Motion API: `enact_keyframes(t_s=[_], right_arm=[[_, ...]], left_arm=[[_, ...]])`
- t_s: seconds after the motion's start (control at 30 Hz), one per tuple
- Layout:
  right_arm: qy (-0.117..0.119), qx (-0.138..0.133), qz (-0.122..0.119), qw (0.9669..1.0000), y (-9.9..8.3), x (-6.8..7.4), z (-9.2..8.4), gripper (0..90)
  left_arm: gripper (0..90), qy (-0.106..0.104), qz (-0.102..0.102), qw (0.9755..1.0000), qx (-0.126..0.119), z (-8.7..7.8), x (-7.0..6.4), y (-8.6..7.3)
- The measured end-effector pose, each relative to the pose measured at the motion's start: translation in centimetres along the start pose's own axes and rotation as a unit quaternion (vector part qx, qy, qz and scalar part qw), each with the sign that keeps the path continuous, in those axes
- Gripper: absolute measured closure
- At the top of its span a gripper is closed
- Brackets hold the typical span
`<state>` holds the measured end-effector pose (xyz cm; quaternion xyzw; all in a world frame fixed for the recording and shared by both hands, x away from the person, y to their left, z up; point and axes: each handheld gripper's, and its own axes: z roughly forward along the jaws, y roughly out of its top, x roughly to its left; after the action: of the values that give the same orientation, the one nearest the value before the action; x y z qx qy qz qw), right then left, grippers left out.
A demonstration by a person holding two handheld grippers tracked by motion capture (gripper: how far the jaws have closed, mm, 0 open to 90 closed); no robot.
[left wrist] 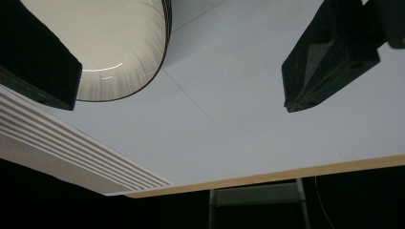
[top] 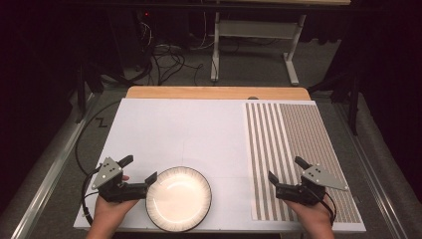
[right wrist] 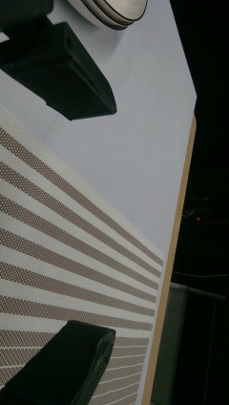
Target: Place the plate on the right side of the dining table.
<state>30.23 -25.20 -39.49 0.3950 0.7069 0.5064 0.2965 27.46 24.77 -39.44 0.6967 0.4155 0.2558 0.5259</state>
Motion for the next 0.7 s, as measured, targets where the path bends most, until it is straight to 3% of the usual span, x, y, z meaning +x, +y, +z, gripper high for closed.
enact_keyframes(t_s=[0.47,0.7], right_arm=[[-0.002,0.013,-0.005,0.9999,-0.1,0.37,0.34,1.0],[0.001,0.018,-0.007,0.9998,0.01,0.55,0.41,1.1]], left_arm=[[1.5,-0.002,-0.019,0.9998,-0.001,0.11,0.53,-0.21],[2.5,-0.001,-0.01,1.0,-0.001,0.15,0.44,-0.19]])
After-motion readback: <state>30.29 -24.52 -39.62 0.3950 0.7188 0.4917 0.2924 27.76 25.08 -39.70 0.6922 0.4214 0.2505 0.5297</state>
